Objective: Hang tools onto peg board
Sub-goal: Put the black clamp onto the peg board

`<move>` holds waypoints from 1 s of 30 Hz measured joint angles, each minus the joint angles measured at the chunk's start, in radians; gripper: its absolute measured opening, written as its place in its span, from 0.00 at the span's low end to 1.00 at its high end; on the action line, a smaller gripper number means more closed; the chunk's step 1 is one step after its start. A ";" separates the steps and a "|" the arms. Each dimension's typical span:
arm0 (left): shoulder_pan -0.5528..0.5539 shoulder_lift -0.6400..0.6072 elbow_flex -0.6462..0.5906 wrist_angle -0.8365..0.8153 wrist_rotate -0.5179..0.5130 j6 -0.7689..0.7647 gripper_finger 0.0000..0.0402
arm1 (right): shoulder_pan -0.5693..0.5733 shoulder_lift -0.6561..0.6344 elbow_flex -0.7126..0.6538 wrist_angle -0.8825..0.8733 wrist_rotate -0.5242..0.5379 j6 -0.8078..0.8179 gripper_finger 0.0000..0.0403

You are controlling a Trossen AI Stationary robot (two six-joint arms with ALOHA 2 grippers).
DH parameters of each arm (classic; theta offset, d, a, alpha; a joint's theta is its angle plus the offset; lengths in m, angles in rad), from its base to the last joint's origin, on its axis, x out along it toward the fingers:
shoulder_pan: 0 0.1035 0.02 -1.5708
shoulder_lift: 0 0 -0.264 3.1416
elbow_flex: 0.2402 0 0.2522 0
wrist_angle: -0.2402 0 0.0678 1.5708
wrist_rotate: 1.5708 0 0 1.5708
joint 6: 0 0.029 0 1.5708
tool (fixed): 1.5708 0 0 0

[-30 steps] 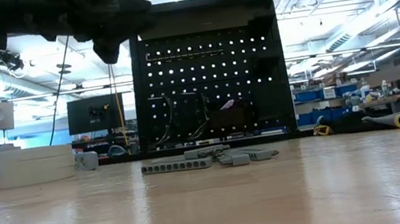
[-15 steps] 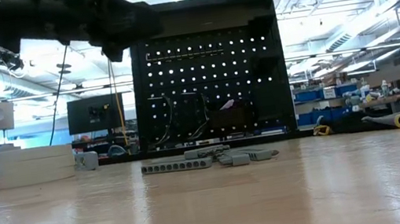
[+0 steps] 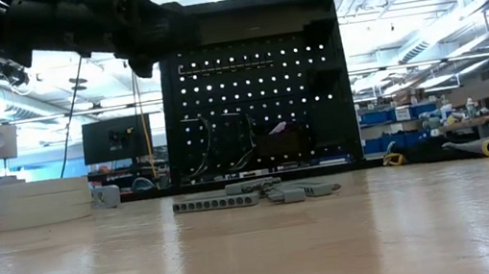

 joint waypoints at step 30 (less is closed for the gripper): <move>0.000 0.000 0.000 0.001 0.002 -0.005 0.39 | -0.008 -0.001 -0.034 0.212 -0.468 0.596 0.40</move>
